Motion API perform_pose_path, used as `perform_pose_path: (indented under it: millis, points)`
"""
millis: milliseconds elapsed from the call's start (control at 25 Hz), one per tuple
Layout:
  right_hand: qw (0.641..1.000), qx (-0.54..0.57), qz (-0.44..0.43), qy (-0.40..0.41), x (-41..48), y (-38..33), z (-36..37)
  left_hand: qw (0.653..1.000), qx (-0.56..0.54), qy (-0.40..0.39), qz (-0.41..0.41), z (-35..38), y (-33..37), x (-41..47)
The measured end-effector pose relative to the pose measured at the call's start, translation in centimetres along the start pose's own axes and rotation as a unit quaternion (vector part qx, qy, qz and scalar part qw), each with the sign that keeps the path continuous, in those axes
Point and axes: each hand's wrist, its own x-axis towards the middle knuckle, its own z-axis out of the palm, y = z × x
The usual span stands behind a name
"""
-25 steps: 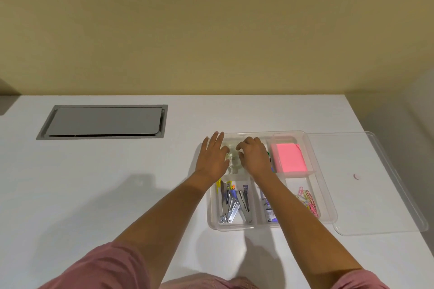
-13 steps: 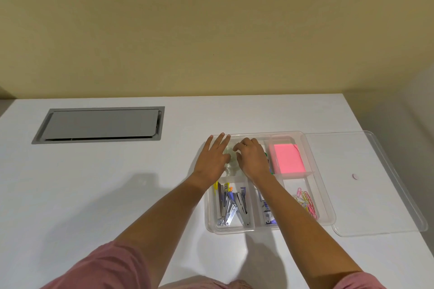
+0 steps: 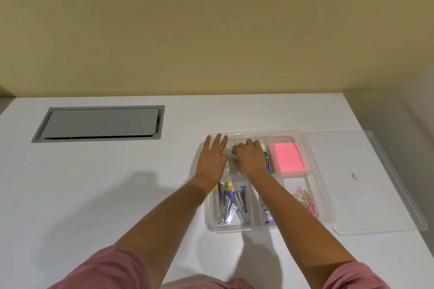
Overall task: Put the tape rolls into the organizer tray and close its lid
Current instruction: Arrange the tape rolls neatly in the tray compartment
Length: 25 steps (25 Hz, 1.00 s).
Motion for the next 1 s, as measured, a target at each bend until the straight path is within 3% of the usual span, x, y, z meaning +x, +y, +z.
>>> perform_pose_path:
  millis: [320, 520, 640, 1000]
  points:
    - [0.991, -0.029, -0.027, 0.132, 0.6, -0.1, -1.7, 1.000, -0.014, -0.011, -0.018, 0.8, -0.2, -0.3]
    - [0.993, 0.011, -0.019, 0.119, 0.3, 0.7, -1.4, 0.999, 0.001, -0.029, -0.029, 1.3, -0.4, -0.2]
    - [0.997, 0.028, -0.043, 0.065, 0.0, 0.6, -1.1, 0.999, -0.010, -0.030, -0.040, 1.3, -0.5, 0.0]
    - [0.996, -0.065, -0.058, -0.014, -0.3, 0.1, -0.5, 0.997, -0.040, -0.008, -0.062, 1.7, -0.4, 0.1]
